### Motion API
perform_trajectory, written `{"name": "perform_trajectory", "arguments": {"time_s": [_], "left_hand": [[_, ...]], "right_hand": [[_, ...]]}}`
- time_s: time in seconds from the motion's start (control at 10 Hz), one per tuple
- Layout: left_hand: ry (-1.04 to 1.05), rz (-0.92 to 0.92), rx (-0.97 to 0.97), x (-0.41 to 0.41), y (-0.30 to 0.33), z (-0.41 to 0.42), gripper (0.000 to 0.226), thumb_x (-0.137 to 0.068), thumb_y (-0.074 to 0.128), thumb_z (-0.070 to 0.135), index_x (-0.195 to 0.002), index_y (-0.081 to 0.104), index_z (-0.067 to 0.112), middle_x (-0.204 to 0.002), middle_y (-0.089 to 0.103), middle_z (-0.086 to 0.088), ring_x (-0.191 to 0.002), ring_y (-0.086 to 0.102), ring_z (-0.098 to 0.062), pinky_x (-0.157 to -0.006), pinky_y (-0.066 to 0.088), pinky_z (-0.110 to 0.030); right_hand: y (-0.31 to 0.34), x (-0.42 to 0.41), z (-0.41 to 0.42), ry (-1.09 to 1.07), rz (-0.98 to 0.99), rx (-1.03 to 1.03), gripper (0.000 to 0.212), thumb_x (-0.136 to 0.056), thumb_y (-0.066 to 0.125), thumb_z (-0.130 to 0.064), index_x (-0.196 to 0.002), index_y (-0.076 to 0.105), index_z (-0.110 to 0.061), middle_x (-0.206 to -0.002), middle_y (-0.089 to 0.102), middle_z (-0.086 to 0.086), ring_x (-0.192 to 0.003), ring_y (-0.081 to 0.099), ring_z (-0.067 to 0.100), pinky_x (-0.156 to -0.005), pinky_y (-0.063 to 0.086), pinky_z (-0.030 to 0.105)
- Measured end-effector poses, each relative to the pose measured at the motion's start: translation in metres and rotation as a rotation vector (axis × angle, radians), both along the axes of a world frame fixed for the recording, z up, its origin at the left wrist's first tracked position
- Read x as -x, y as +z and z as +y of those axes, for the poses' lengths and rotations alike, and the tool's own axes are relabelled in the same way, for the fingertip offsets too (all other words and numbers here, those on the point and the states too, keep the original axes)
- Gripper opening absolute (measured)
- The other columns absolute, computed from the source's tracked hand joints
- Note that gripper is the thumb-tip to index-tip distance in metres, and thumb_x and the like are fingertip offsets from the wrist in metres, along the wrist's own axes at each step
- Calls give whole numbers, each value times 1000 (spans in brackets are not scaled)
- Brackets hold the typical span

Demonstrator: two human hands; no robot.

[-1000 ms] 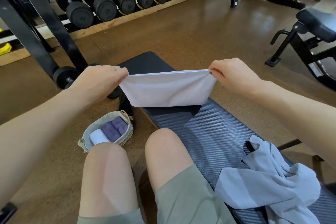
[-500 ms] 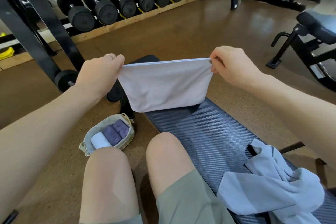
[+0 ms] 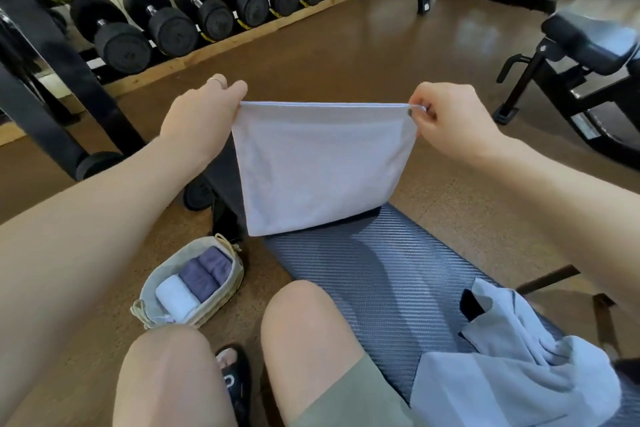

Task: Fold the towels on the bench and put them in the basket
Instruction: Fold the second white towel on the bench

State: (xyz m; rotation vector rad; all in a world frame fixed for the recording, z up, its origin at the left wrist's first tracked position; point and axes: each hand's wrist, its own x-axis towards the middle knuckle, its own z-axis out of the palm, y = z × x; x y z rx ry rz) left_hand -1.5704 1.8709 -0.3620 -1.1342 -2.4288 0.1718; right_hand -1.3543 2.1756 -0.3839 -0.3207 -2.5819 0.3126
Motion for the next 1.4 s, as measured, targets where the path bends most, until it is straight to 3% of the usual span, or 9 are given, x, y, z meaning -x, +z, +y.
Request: {"name": "perform_trajectory", "arguments": {"time_s": [0.1,0.3,0.5,0.7,0.9,1.0,1.1,1.3,1.4], "left_hand": [[-30,15,-91,8,20,38,33,-87,58,-9,-91,33,13,-89,39,-14,-50,34,-30,-47,28,-39],[-205,115,-107,9,8,48,16,-94,56,2,-101,43,8,-103,47,-19,-50,41,-34,-43,26,-35],[-252,-84,342,-15,-117,-3,48,-57,79,-11,-91,52,9,-92,44,-11,-54,29,-25,-37,20,-28],[-166,-187,546,-33,-193,-38,34,-78,69,1,-101,49,16,-100,40,-6,-67,40,-23,-47,29,-38],[11,-386,411,-36,-196,-41,12,-100,50,23,-92,41,19,-83,36,0,-64,41,-20,-59,42,-40],[-2,-417,359,-27,-201,-41,35,-99,36,53,-77,47,28,-79,55,-12,-66,50,-18,-75,51,-44],[77,-498,263,-32,-208,-47,38,-98,33,56,-85,51,25,-82,59,-11,-76,58,-26,-77,52,-46],[217,-605,98,-35,-223,-62,43,-95,25,50,-102,56,21,-84,51,6,-70,49,-22,-65,43,-41],[227,-651,-29,-41,-227,-62,13,-97,46,13,-107,53,18,-102,51,-7,-79,52,-27,-65,47,-42]], "right_hand": [[24,2,19,-137,113,-91,14,-97,51,-17,-94,62,-10,-83,61,4,-80,57,27,-74,45,37],[25,-44,5,-49,206,-285,11,-85,51,-16,-83,54,-7,-85,54,11,-75,46,30,-66,38,42],[-120,-92,-80,255,-153,-98,10,-72,56,-14,-70,47,-11,-78,49,7,-68,42,27,-61,37,41],[-200,-112,-143,333,-329,42,12,-72,53,-18,-71,41,-16,-77,44,5,-65,40,26,-57,32,37],[-204,-109,-164,327,-386,33,10,-73,53,-23,-73,45,-17,-82,46,3,-67,41,24,-60,30,34],[-205,-110,-169,311,-386,60,11,-75,54,-23,-73,45,-17,-82,46,3,-66,42,23,-59,37,37],[-206,-114,-178,322,-385,61,11,-77,54,-24,-75,46,-17,-83,45,2,-66,42,22,-59,37,37],[-206,-113,-197,343,-377,32,10,-76,54,-25,-76,50,-16,-83,48,2,-65,45,23,-57,36,35],[-208,-114,-202,320,-379,9,11,-76,52,-26,-77,53,-15,-84,49,2,-65,45,23,-57,41,37]]}}
